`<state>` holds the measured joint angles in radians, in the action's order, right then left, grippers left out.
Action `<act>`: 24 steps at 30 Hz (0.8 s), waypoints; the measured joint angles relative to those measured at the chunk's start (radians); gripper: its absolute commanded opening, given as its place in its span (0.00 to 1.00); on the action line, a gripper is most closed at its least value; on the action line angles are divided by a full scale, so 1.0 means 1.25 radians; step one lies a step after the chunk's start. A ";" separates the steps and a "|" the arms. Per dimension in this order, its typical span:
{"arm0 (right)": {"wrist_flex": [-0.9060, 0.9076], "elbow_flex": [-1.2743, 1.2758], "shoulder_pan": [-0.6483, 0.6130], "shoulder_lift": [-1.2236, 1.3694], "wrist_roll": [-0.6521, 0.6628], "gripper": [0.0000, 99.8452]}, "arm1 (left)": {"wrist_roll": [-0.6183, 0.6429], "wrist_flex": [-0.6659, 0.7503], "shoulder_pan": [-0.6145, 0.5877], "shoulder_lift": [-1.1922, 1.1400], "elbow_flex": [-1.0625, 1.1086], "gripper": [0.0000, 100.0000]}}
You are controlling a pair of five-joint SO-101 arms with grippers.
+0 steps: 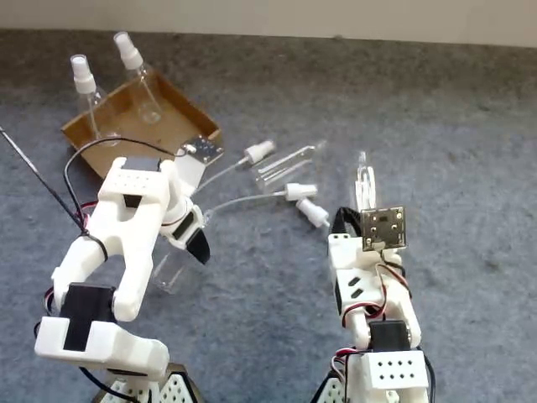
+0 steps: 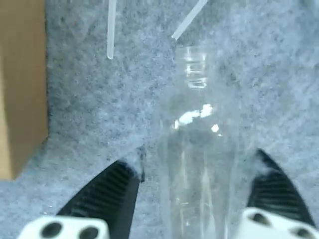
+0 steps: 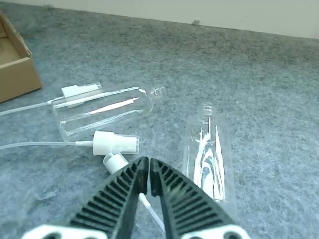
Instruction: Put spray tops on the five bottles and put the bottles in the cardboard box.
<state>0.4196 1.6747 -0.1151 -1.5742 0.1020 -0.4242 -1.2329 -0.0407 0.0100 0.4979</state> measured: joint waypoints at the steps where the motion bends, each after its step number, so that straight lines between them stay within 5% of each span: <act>1: 0.000 0.000 0.000 0.000 0.000 0.00 | 0.000 0.000 0.000 0.000 0.001 0.36; 24: 0.000 0.000 0.000 0.000 0.000 0.00 | -0.001 0.149 0.087 0.006 0.120 0.13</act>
<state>0.4196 1.6747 -0.1151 -1.5742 0.1020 -0.4258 -1.0472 0.0683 0.0176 0.6483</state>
